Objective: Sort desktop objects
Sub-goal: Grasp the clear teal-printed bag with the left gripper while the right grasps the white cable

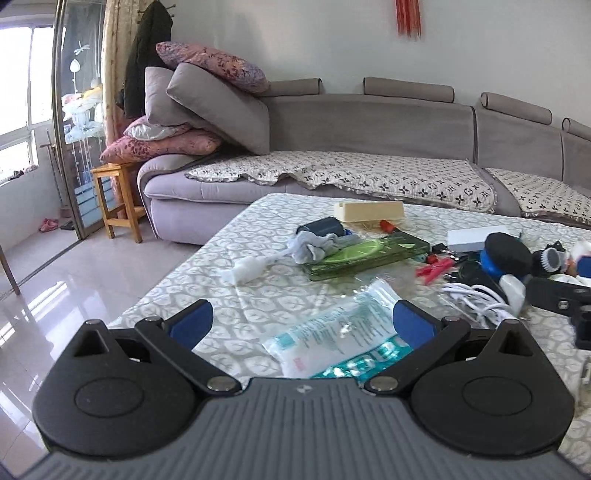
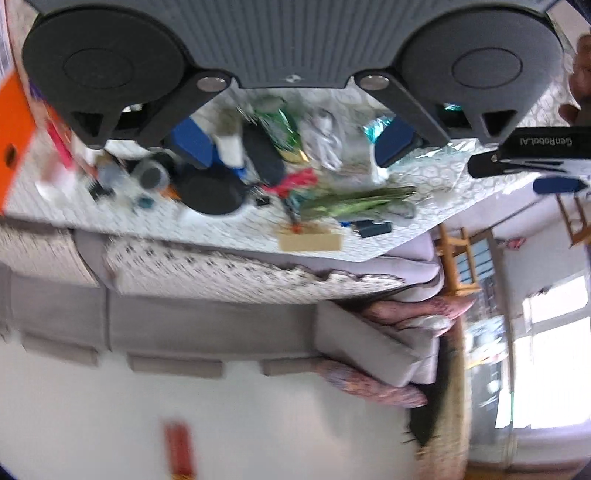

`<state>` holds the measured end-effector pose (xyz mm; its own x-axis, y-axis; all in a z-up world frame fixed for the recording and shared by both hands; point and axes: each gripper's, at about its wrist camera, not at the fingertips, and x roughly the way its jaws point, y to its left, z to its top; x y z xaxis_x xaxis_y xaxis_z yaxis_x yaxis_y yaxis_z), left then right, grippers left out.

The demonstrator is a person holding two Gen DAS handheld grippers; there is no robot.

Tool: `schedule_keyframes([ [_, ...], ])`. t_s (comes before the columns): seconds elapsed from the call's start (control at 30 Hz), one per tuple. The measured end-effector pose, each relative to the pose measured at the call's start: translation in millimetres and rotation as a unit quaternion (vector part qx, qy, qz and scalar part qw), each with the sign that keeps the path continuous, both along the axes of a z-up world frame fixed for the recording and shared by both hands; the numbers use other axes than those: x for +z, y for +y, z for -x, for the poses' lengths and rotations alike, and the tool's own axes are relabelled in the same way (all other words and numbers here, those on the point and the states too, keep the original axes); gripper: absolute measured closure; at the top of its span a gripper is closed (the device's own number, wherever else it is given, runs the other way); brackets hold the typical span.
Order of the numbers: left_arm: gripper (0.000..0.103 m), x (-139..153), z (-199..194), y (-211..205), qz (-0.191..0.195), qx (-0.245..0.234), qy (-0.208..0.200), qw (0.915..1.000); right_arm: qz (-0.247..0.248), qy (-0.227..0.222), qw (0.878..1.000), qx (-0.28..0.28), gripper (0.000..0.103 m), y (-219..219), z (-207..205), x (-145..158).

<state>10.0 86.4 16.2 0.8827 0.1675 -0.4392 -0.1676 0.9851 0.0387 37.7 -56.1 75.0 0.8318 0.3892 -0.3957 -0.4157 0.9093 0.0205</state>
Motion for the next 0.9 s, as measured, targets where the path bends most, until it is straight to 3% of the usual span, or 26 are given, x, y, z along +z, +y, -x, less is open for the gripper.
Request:
schedule_keyframes([
  [0.13,0.000,-4.1,-3.3,6.6,0.001,-0.001,0.004,1.0000,0.030,0.005,0.999,0.016,0.031,13.1,-13.3,-5.7],
  [0.3,0.000,-8.4,-11.7,10.8,0.009,0.001,0.012,0.9999,0.061,0.029,0.998,0.017,0.069,17.9,-25.2,-15.6],
  [0.53,0.000,-8.4,-13.7,11.3,0.018,-0.001,0.016,0.9997,0.084,0.044,0.994,0.046,0.076,27.9,-24.2,-22.0],
  [0.6,0.000,-9.3,-14.4,12.5,0.019,0.000,0.017,0.9997,0.085,0.053,0.994,0.053,0.095,27.1,-24.9,-20.6],
  [0.7,0.000,-11.9,-15.9,13.0,0.018,0.001,0.022,0.9996,0.084,0.054,0.994,0.052,0.095,23.9,-27.0,-17.4],
  [0.9,0.000,-22.9,-21.1,8.9,0.007,0.001,0.031,0.9995,0.033,0.046,0.996,0.065,0.095,7.2,-23.2,-3.5],
])
